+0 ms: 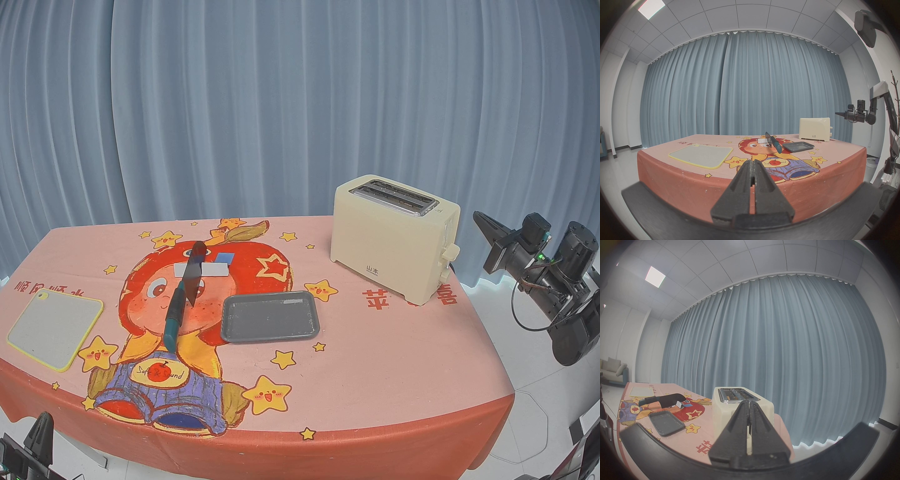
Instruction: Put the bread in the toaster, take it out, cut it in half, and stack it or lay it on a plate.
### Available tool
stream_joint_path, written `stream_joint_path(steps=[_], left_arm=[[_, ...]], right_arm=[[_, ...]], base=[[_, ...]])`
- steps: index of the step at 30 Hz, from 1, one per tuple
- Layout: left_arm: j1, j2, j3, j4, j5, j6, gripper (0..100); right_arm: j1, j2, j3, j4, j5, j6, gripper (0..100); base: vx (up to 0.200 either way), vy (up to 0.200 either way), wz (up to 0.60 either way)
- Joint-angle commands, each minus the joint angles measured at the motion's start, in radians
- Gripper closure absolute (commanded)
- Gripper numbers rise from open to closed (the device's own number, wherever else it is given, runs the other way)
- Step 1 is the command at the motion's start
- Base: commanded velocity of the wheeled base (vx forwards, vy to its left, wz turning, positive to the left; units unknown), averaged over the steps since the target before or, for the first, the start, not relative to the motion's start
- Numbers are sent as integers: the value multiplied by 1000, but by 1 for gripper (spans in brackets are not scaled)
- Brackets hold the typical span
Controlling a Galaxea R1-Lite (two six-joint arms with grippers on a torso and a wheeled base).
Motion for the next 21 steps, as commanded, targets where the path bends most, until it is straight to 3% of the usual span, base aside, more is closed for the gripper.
stream_joint_path(steps=[1,10,21], left_arm=[[0,0,18,0,0,0,100],[0,0,18,0,0,0,100],[0,0,18,0,0,0,100]], right_arm=[[2,-41,7,36,-5,0,100],[18,-121,56,153,-7,-5,100],[27,-118,68,162,-8,-9,100]], base=[[0,0,0],[0,0,0],[0,0,0]])
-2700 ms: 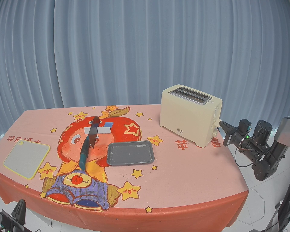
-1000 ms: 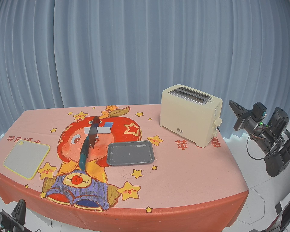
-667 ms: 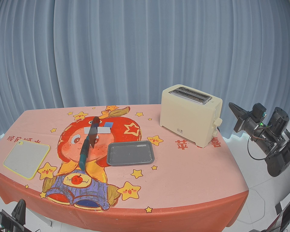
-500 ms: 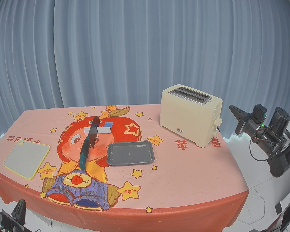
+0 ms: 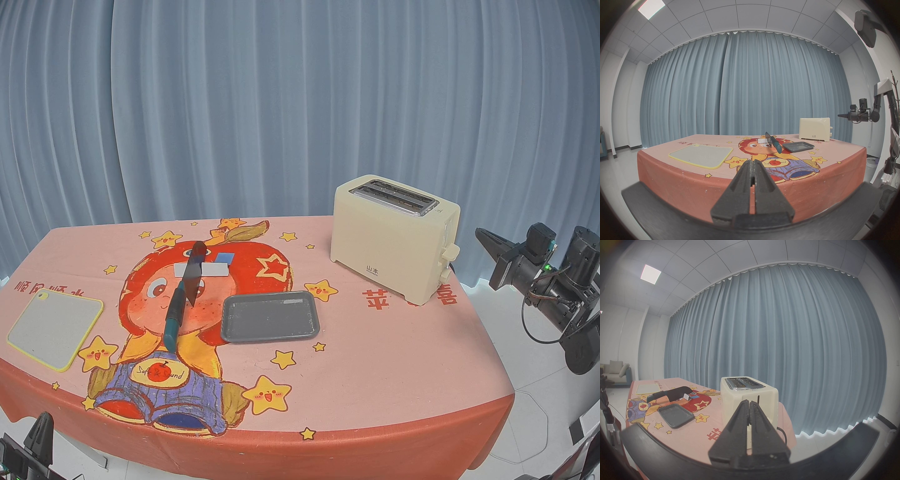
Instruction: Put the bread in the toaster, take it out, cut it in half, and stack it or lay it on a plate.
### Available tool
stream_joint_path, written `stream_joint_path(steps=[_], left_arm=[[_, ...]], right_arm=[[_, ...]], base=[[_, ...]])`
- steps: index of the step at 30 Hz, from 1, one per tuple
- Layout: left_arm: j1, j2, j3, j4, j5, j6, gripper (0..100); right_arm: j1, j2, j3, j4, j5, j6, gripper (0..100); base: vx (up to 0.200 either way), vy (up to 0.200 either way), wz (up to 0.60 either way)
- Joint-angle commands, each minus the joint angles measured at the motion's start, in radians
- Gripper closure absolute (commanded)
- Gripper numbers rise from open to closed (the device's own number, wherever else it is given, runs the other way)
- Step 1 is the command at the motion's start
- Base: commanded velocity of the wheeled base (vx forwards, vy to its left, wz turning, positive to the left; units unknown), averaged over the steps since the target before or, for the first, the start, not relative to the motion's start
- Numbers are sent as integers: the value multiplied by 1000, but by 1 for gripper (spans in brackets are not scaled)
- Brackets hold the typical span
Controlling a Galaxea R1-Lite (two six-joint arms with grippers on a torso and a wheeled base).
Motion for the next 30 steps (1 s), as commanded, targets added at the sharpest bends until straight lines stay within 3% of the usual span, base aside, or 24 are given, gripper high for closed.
stream_joint_path(steps=[1,30], left_arm=[[0,0,18,0,0,0,100],[0,0,18,0,0,0,100]], right_arm=[[7,-6,3,-1,-4,-1,100],[51,2,48,-14,-12,0,100]], base=[[0,0,0],[0,0,0]])
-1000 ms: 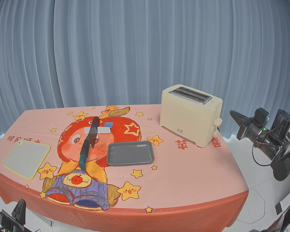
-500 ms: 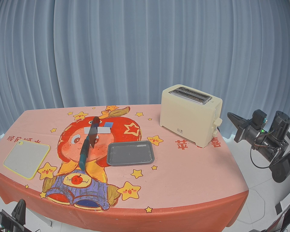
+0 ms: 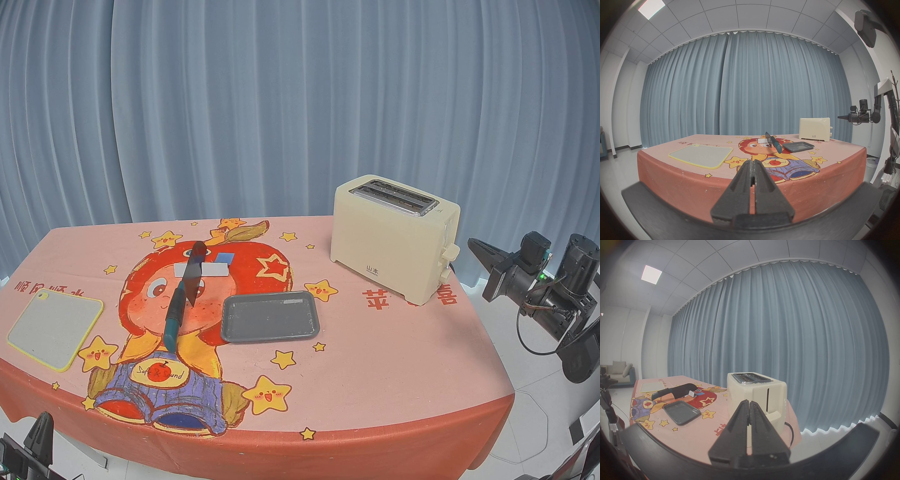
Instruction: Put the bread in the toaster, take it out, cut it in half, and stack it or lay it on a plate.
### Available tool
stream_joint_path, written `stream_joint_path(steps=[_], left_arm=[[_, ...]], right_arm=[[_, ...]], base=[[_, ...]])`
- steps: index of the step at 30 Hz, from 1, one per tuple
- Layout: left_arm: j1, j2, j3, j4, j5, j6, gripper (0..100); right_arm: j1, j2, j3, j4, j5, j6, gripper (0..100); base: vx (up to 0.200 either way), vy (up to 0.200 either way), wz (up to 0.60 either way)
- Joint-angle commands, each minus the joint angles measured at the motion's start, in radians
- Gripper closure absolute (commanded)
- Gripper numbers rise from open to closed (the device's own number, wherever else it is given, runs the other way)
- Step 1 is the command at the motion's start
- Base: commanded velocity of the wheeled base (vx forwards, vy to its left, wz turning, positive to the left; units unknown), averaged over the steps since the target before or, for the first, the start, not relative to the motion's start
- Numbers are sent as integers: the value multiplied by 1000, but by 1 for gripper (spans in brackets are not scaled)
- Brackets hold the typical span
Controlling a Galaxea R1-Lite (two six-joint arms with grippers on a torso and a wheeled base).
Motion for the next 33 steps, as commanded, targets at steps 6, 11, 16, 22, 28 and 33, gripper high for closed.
stream_joint_path(steps=[6,11,16,22,28,33], left_arm=[[0,0,18,0,0,2,100],[0,0,18,0,0,0,100],[0,0,18,0,0,0,100],[0,0,18,0,0,0,100],[0,0,18,0,0,0,100],[0,0,18,0,0,0,100]], right_arm=[[24,-19,46,-6,2,0,100],[58,-16,64,-6,2,-2,100],[77,-23,69,-6,0,0,100],[77,-25,69,-6,0,-2,100],[77,-20,69,-7,2,-2,100],[77,-23,69,-6,2,-3,100]], base=[[0,0,0],[0,0,0],[0,0,0],[0,0,0],[0,0,0],[0,0,0]])
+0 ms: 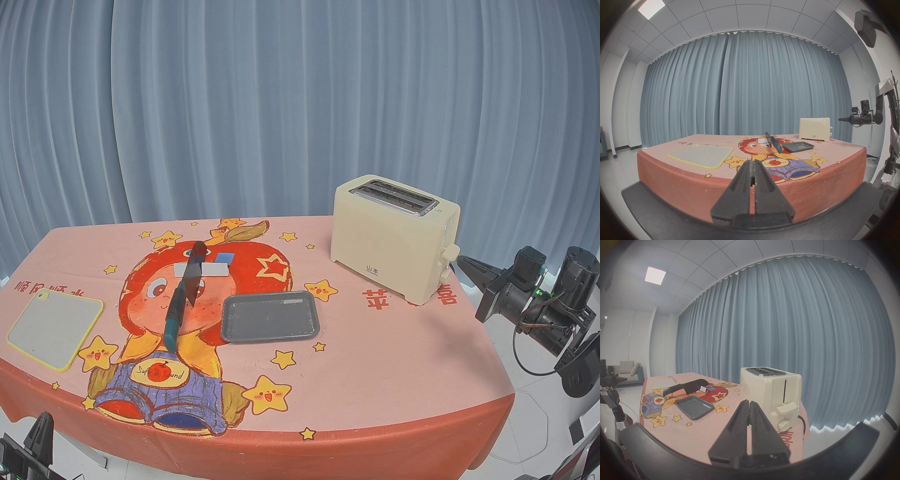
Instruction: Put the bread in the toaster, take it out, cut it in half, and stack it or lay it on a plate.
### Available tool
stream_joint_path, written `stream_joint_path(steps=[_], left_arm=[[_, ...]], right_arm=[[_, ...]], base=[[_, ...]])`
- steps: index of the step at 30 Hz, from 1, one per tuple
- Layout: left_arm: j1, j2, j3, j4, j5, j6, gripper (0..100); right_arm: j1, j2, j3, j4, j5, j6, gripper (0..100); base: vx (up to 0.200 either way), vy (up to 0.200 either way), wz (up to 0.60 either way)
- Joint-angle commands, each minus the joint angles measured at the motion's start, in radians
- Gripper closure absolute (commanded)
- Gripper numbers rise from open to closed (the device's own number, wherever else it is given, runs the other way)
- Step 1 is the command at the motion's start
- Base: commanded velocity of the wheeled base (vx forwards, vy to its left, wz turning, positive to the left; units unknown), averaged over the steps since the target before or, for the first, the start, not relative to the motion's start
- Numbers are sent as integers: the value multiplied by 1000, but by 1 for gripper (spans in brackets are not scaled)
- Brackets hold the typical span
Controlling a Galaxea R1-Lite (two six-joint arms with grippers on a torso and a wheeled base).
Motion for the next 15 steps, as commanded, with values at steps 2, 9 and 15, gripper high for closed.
stream_joint_path(steps=[2,9,15], left_arm=[[0,0,18,0,0,0,100],[0,0,18,0,0,0,100],[0,0,18,0,0,0,100]], right_arm=[[0,1,1,1,1,-1,100],[0,-2,1,-1,1,-2,100],[0,-2,2,1,1,-11,100]], base=[[0,0,0],[0,0,0],[0,0,0]])
